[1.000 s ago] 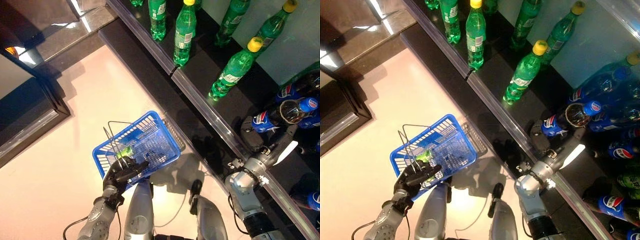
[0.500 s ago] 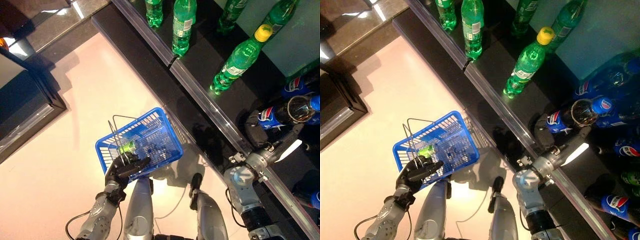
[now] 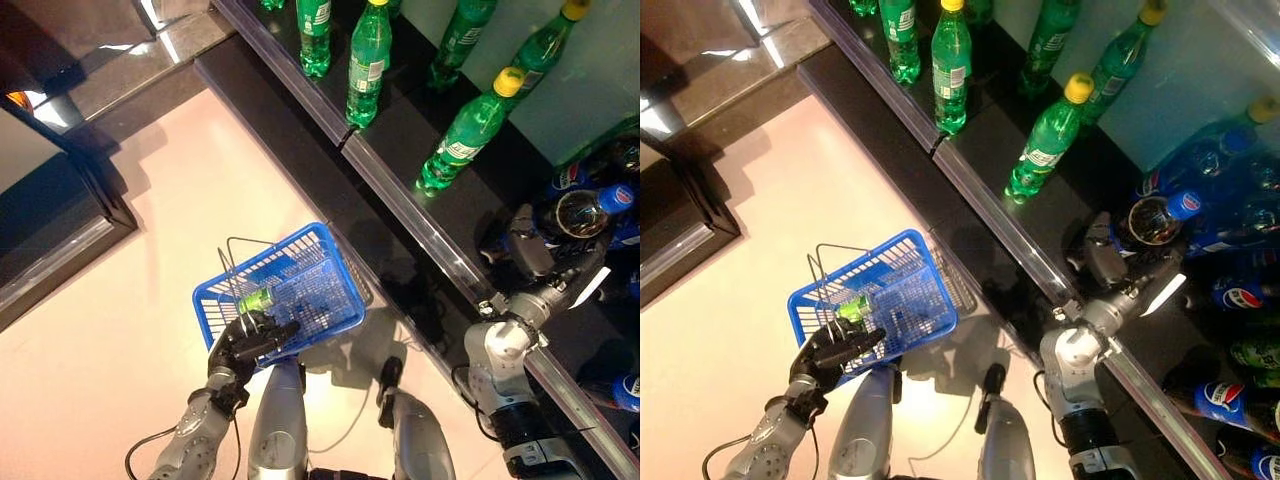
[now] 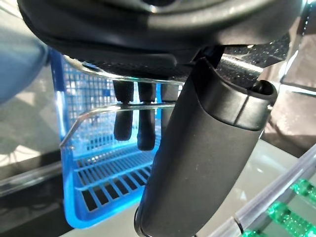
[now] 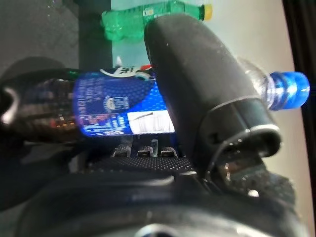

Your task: Pick up the drink and place into the basket.

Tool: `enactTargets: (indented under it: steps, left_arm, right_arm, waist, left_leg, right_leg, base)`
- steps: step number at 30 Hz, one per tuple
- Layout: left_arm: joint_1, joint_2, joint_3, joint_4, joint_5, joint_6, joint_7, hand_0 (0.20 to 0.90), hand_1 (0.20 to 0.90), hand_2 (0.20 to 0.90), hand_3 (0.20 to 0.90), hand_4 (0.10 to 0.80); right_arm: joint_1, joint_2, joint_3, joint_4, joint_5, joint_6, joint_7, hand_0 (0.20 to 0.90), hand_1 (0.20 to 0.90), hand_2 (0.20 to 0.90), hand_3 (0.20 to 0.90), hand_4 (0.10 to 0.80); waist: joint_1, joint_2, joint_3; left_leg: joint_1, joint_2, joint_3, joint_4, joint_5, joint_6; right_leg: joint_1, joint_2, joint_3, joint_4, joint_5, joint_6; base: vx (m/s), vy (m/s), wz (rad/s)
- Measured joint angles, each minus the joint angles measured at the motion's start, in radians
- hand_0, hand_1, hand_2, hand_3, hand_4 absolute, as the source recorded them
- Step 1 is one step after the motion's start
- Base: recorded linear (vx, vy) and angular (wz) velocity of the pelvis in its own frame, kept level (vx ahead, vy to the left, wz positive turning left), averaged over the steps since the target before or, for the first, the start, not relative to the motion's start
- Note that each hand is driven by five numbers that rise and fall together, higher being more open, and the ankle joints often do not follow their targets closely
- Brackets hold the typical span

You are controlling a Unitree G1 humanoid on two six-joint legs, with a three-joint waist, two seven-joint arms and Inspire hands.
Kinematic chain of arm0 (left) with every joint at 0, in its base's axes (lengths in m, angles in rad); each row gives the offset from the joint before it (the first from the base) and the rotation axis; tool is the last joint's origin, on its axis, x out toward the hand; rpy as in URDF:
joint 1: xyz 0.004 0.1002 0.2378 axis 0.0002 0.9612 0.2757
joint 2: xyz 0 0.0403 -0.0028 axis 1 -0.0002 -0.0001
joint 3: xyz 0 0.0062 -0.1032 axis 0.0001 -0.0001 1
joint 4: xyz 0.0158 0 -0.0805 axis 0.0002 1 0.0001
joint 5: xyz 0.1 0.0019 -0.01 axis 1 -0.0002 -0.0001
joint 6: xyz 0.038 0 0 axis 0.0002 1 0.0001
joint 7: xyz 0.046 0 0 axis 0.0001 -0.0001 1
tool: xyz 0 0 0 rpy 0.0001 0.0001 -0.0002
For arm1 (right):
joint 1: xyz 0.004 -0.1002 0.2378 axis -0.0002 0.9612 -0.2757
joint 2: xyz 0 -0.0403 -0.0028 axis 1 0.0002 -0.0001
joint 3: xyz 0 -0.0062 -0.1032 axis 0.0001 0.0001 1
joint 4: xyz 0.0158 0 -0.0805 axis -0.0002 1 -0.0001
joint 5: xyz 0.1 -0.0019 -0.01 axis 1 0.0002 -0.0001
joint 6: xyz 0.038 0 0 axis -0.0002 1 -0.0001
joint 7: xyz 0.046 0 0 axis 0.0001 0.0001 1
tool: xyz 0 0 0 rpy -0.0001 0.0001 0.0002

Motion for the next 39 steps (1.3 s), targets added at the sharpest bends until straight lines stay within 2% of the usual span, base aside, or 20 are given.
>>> enactTargets:
  steps: [10,20,25,27,34,39]
  left_arm:
    - [-0.003,0.003,0.004,0.001,0.020,0.041,-0.012,0.300,0.300,0.300,0.200,0.100]
    - [0.000,0.003,0.005,0.001,0.022,0.046,-0.013,0.300,0.300,0.300,0.200,0.100]
    - [0.008,0.003,0.014,0.001,0.037,0.049,-0.013,0.300,0.300,0.300,0.200,0.100]
    - [0.012,0.003,0.016,0.000,0.055,0.049,-0.013,0.300,0.300,0.300,0.200,0.100]
    - [0.051,0.003,0.038,-0.012,0.080,0.050,-0.013,0.300,0.300,0.300,0.200,0.100]
    - [0.079,0.003,0.035,-0.054,0.078,0.049,-0.018,0.300,0.300,0.300,0.200,0.100]
  right_arm:
    - [0.006,0.005,-0.004,0.011,0.019,0.049,0.016,0.300,0.300,0.300,0.200,0.100]
    - [0.022,0.013,-0.009,0.013,0.018,0.049,0.003,0.300,0.300,0.300,0.200,0.100]
    - [0.055,0.049,0.009,0.000,0.016,0.050,0.003,0.300,0.300,0.300,0.200,0.100]
    - [0.093,0.057,0.020,-0.050,0.006,0.055,0.004,0.300,0.300,0.300,0.200,0.100]
    - [0.224,0.037,0.110,-0.271,-0.039,0.155,0.051,0.300,0.300,0.300,0.200,0.100]
    - [0.227,-0.056,0.163,-0.386,-0.101,0.197,0.143,0.300,0.300,0.300,0.200,0.100]
  waist:
    - [0.024,0.001,0.002]
    - [0.026,-0.001,0.003]
    - [0.027,-0.016,0.007]
    - [0.027,-0.017,0.007]
    - [0.025,-0.024,0.009]
    - [0.026,-0.026,0.009]
  left_leg:
    - [0.036,0.001,-0.004,-0.002,0.003,0.005]
    - [0.051,0.001,-0.009,-0.004,0.003,0.004]
    - [0.083,0.001,-0.009,-0.017,0.003,0.003]
    - [0.089,0.001,-0.011,-0.018,0.002,0.001]
    - [0.137,-0.001,-0.006,-0.040,0.001,-0.001]
    - [0.164,-0.013,0.005,-0.067,0.004,0.001]
  right_leg:
    - [0.046,0.010,-0.004,-0.009,0.007,-0.001]
    - [0.069,0.012,-0.009,-0.019,0.008,-0.001]
    - [0.103,0.013,-0.013,-0.032,0.008,-0.001]
    - [0.113,0.013,-0.017,-0.038,0.008,-0.001]
    - [0.163,0.013,-0.023,-0.062,0.005,0.007]
    - [0.181,0.000,-0.022,-0.071,0.005,0.010]
  base:
    - [0.021,-0.004,0.01]
    - [0.004,0.000,0.01]
    - [0.025,0.034,0.02]
    - [0.041,0.065,0.04]
    - [0.044,0.096,0.02]
    - [0.048,0.111,0.00]
